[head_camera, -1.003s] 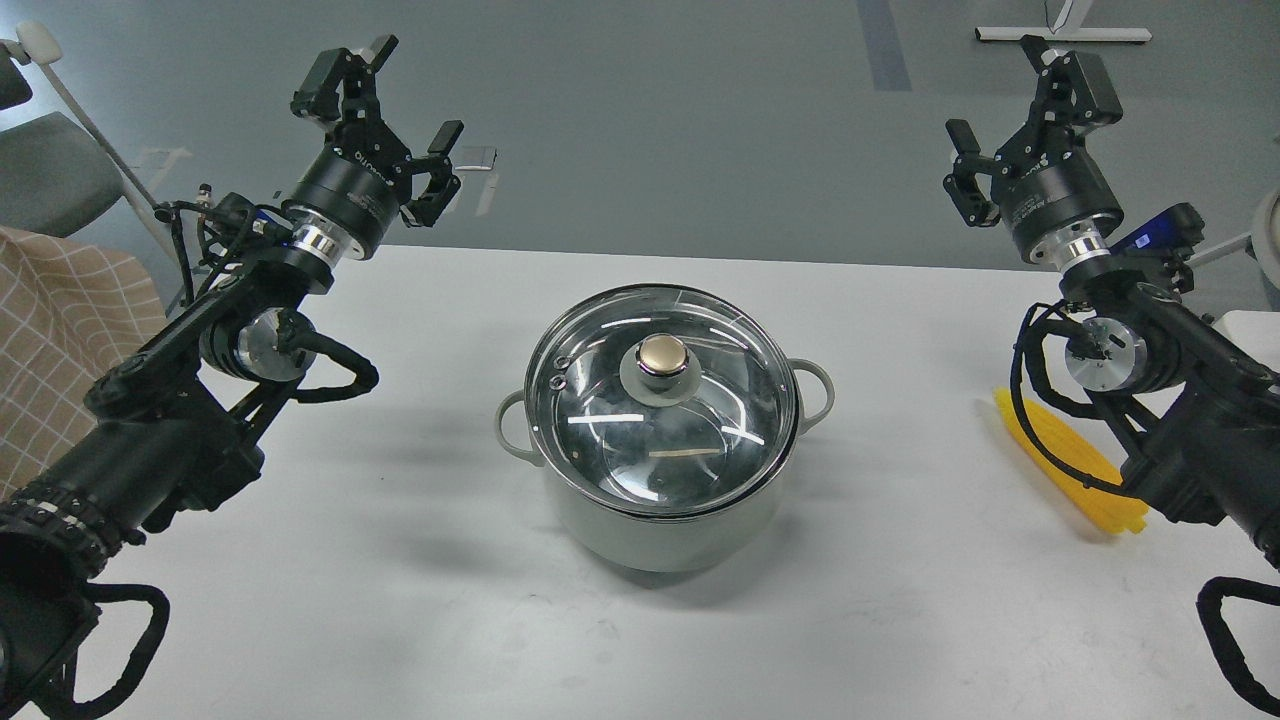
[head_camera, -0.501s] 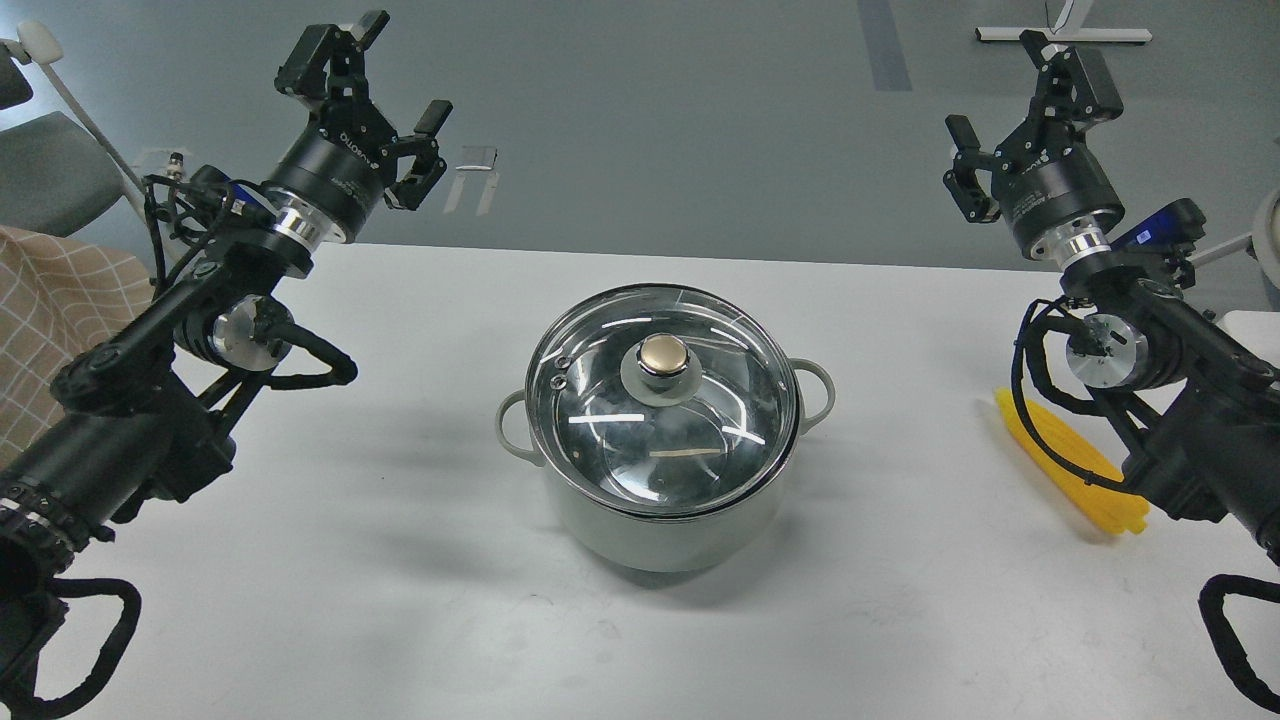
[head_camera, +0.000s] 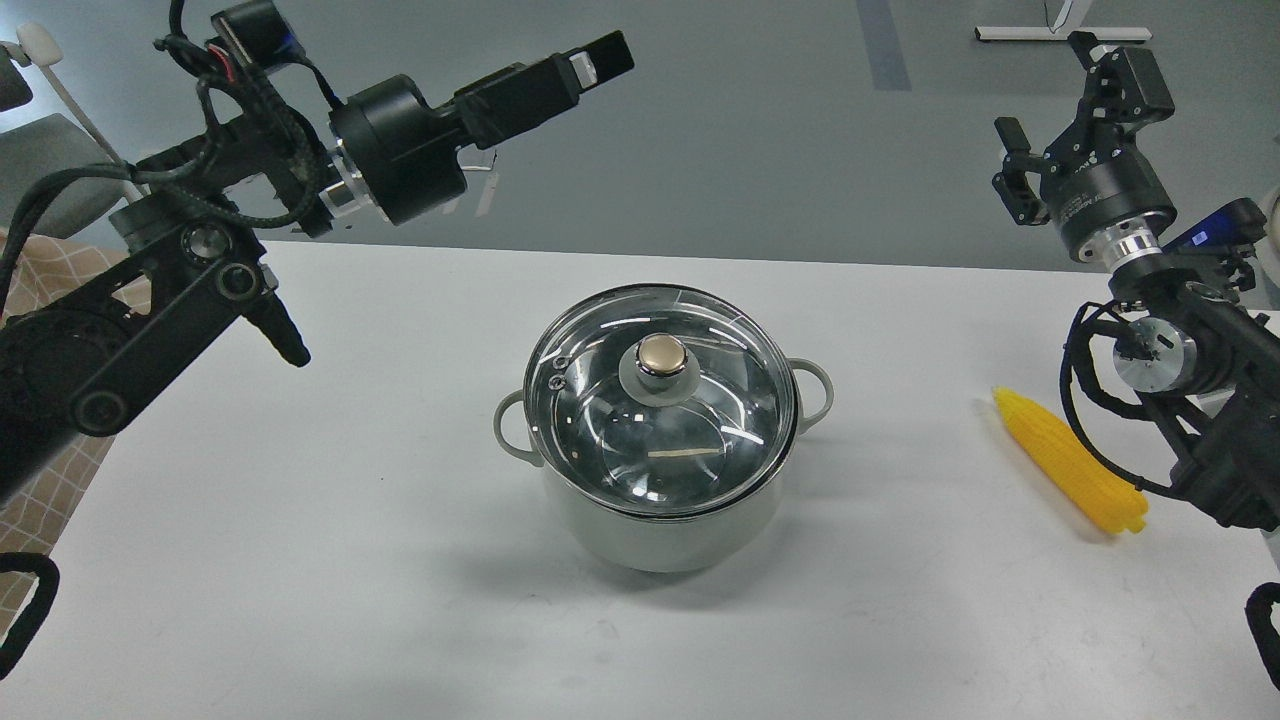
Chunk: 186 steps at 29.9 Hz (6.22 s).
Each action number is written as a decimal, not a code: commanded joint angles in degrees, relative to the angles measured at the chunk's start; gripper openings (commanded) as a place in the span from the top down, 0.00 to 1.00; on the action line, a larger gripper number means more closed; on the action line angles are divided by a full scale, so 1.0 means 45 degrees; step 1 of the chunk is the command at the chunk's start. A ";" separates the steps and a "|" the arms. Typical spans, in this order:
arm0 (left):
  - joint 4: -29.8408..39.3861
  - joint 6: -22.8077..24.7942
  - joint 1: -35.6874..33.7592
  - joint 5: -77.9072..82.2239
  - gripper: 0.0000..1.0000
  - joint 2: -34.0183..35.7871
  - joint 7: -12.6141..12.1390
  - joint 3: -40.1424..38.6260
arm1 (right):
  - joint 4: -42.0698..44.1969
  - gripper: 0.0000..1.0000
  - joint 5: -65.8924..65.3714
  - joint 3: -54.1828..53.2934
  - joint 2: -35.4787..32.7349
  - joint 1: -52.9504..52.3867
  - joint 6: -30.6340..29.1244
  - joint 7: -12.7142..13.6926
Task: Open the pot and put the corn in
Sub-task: 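Reach the left gripper over the pot and grasp the lid's brass knob, then lift the glass lid off the pot with the left gripper, then lower the glass lid onto the table beside the pot and release, then move the right gripper down to the yellow corn and grasp it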
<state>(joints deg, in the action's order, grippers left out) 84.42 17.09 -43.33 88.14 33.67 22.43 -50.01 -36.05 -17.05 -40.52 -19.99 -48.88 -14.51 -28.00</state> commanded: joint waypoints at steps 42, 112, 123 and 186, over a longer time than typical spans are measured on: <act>-0.0928 -0.2256 0.0391 0.8192 0.17 -0.0666 0.0757 0.4551 | -0.0681 0.00 -0.0001 -0.0018 -0.0362 0.0647 0.0295 0.0000; -0.8134 -0.9461 0.4414 0.3090 0.88 0.3008 0.1237 0.4785 | -0.0681 0.00 -0.0020 0.0040 -0.0382 0.0647 0.0354 0.0000; -0.8955 -1.0021 0.4961 0.2719 0.86 0.1912 0.1237 0.4785 | -0.0701 0.00 -0.0020 0.0079 -0.0362 0.0744 0.0354 0.0000; -0.6045 0.2022 -0.0664 -1.4625 0.06 0.2792 0.1237 0.3613 | -0.4587 0.00 -1.7599 0.8848 -0.7727 -0.1737 0.2033 0.0000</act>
<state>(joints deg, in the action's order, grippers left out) 57.04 26.21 -46.41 22.25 46.58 27.99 -33.75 -57.39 -95.51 -3.02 -55.86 -57.58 -5.63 -28.01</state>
